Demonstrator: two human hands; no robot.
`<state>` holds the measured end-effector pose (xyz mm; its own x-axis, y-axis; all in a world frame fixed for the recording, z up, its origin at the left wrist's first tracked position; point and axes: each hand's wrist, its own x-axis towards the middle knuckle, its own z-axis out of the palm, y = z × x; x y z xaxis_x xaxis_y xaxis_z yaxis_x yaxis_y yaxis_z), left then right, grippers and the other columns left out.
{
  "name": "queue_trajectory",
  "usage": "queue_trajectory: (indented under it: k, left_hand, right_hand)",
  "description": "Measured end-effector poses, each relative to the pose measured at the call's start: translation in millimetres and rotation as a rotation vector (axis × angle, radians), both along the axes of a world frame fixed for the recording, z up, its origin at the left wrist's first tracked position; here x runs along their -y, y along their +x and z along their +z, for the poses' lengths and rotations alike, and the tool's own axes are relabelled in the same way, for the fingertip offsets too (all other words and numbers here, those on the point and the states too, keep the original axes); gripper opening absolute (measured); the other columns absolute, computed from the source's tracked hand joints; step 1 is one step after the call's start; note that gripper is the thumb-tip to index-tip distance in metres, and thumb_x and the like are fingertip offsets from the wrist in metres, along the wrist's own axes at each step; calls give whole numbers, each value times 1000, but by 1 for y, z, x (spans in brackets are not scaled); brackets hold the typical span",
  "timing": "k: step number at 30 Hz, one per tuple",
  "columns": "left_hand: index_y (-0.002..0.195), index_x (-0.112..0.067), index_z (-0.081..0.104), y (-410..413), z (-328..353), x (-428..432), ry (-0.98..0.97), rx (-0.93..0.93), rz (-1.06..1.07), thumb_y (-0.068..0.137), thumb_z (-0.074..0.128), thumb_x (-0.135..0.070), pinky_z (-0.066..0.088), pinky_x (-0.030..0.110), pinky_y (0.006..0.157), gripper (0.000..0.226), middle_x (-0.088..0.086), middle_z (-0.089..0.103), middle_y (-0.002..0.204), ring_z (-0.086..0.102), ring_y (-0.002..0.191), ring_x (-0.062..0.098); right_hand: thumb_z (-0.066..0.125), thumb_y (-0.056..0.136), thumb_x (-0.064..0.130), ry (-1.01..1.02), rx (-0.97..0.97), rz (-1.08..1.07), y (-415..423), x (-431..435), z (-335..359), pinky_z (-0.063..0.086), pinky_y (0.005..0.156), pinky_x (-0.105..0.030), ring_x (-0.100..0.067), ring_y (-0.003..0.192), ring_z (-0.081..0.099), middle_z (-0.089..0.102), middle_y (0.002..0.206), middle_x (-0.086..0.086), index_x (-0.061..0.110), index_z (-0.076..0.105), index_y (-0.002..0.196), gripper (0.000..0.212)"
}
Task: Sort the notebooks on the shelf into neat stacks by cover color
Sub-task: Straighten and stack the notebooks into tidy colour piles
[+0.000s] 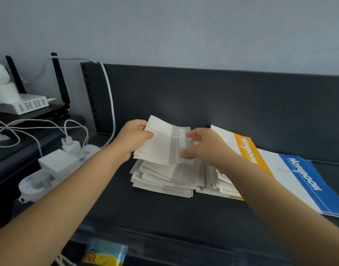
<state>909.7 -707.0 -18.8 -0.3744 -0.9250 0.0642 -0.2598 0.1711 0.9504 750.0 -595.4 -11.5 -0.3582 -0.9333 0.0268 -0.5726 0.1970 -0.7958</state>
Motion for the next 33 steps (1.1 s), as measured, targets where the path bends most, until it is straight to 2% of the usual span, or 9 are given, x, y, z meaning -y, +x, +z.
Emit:
queue_trajectory:
  k: [2, 5, 7, 12, 16, 21, 24, 28, 33]
  left_hand:
    - [106, -20, 61, -1, -10, 12, -50, 106, -68, 89, 66, -6, 52, 22, 72, 23, -10, 65, 103, 63, 89, 6]
    - [131, -16, 51, -6, -21, 20, -79, 274, -168, 85, 74, -16, 50, 30, 87, 52, -7, 56, 125, 58, 104, 11]
    - [137, -13, 44, -10, -24, 22, -127, 336, -206, 83, 76, -22, 46, 30, 88, 63, -5, 52, 133, 54, 108, 12]
    - [130, -21, 50, -19, -29, 30, -211, 390, -288, 82, 76, -25, 48, 30, 89, 55, -6, 58, 129, 57, 109, 11]
    - [145, -19, 37, -27, -21, 22, -432, 562, -258, 86, 70, -37, 34, 34, 104, 70, -1, 42, 146, 31, 137, 21]
    - [143, -16, 43, -53, 1, -16, -708, 542, -309, 90, 63, -40, 33, 30, 101, 62, 0, 48, 141, 36, 129, 22]
    - [136, -16, 50, -77, 8, -44, -805, 548, -321, 88, 62, -48, 37, 33, 98, 59, 1, 53, 133, 42, 121, 24]
    - [140, -19, 44, -120, 11, -87, -928, 613, -294, 89, 57, -55, 38, 35, 100, 64, -1, 49, 138, 41, 124, 24]
    - [137, -19, 45, -186, 3, -155, -1003, 660, -247, 88, 54, -59, 38, 33, 99, 63, -1, 50, 137, 43, 124, 22]
  right_hand:
    - [78, 75, 19, 38, -62, -4, 9, 6, -7, 40, 75, -22, -16, 106, 50, 51, 127, 0, 16, 53, 128, 58]
    - [74, 80, 32, 87, -106, -14, 20, 11, -17, 37, 80, -24, -11, 102, 46, 49, 127, 2, 18, 54, 126, 53]
    - [72, 81, 37, 116, -113, -22, 23, 15, -21, 37, 81, -24, -12, 106, 47, 49, 131, 2, 18, 55, 126, 51]
    - [69, 83, 40, 122, -139, -68, 19, 19, -24, 37, 80, -23, -11, 105, 49, 50, 131, 3, 20, 58, 124, 48]
    - [68, 83, 41, 39, -102, -50, 15, 12, -23, 37, 87, -23, -10, 122, 47, 50, 133, 8, 25, 55, 127, 49]
    - [69, 84, 35, -174, -97, -151, -8, -14, -8, 41, 95, -25, -9, 121, 49, 53, 130, 11, 23, 53, 132, 52]
    - [69, 84, 38, -198, -213, -227, -37, -41, 0, 41, 88, -22, -8, 123, 48, 52, 133, 12, 27, 53, 129, 49]
    - [65, 87, 40, -138, -419, -268, -87, -94, 1, 38, 98, -26, -12, 129, 42, 44, 142, 8, 28, 39, 140, 60]
    - [61, 90, 39, -4, -570, -328, -161, -180, -9, 37, 95, -26, -16, 126, 44, 40, 144, 5, 25, 35, 143, 60]
